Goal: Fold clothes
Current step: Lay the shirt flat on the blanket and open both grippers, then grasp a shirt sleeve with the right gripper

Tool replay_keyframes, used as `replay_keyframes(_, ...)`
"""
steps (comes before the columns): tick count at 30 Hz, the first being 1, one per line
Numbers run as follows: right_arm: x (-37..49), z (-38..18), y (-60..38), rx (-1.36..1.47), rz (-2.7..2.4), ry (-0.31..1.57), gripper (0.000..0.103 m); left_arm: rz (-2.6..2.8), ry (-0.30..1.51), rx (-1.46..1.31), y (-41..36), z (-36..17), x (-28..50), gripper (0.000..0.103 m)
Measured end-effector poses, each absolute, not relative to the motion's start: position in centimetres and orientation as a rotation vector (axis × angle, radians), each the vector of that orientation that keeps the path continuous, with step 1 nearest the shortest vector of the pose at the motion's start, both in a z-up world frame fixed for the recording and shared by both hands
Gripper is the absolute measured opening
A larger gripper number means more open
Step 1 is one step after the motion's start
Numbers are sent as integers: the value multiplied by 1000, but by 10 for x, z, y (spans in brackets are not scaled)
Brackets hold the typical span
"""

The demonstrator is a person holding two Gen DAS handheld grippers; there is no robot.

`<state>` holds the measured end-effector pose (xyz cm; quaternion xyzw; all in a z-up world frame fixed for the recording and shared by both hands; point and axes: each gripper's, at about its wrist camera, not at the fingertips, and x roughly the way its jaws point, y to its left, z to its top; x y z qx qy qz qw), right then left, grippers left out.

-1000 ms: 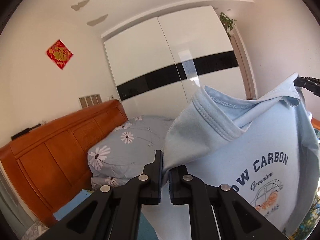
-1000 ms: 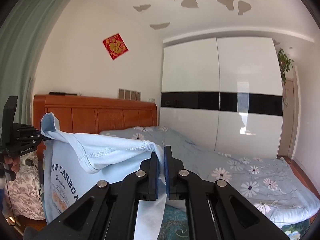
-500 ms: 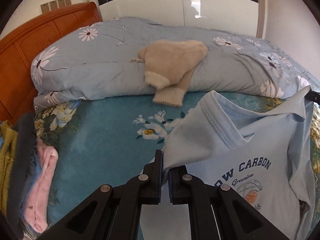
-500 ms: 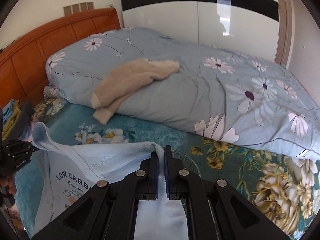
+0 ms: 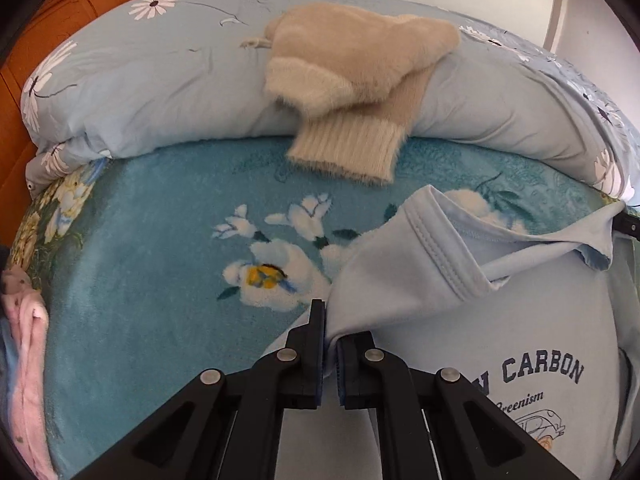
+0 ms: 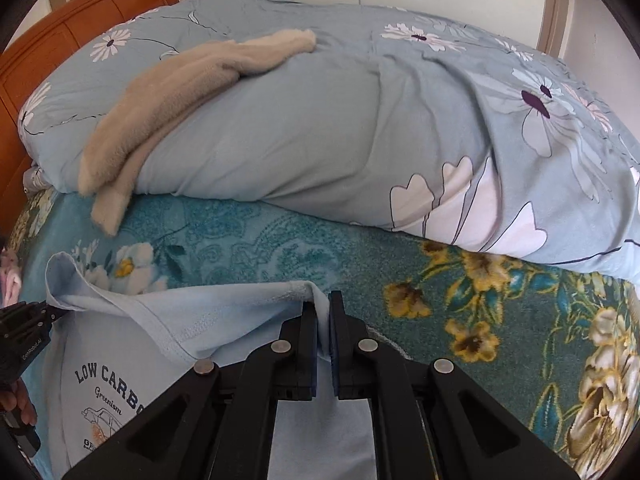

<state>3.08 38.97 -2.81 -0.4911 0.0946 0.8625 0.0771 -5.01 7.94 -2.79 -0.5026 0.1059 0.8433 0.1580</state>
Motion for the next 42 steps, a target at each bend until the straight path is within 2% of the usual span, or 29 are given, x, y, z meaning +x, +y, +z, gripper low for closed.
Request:
replay_keyframes(3, 28, -39, 390, -1499, 2560, 283, 5, 2381, 244, -1444, 72, -29, -46, 8)
replay_keyframes(10, 30, -44, 389, -1546, 2546, 261, 5, 2276, 104, -1450, 52, -15, -30, 19)
replay_keyframes(11, 33, -41, 389, -1544, 2552, 260, 5, 2277, 99, -1453, 48, -13, -25, 24)
replay_keyframes(13, 40, -33, 389, -1532, 2567, 255, 7, 2291, 100, -1456, 38, -9, -14, 57)
replay_keyframes(14, 45, -29, 389, -1528, 2577, 262, 11, 2302, 101, -1455, 32, -8, -9, 61)
replay_keyframes(15, 50, -25, 390, -1526, 2588, 271, 20, 2312, 102, -1454, 27, -7, -3, 62)
replay_keyframes(17, 62, -15, 391, -1515, 2611, 294, 26, 2324, 88, -1459, 13, -5, 8, 62)
replay_keyframes(24, 150, 10, 389, -1460, 2705, 346, 27, 2309, -52, -1539, -47, -19, 61, 62)
replay_keyframes(27, 196, 4, 397, -1479, 2692, 425, 27, 2290, -123, -1565, -66, -28, 83, 62)
replay_keyframes(32, 255, -22, 411, -1512, 2662, 666, 27, 2277, -157, -1559, -71, -35, 112, 60)
replay_keyframes(42, 294, -26, 386, -1452, 2704, 886, 27, 2228, -195, -1517, -67, -30, 149, 60)
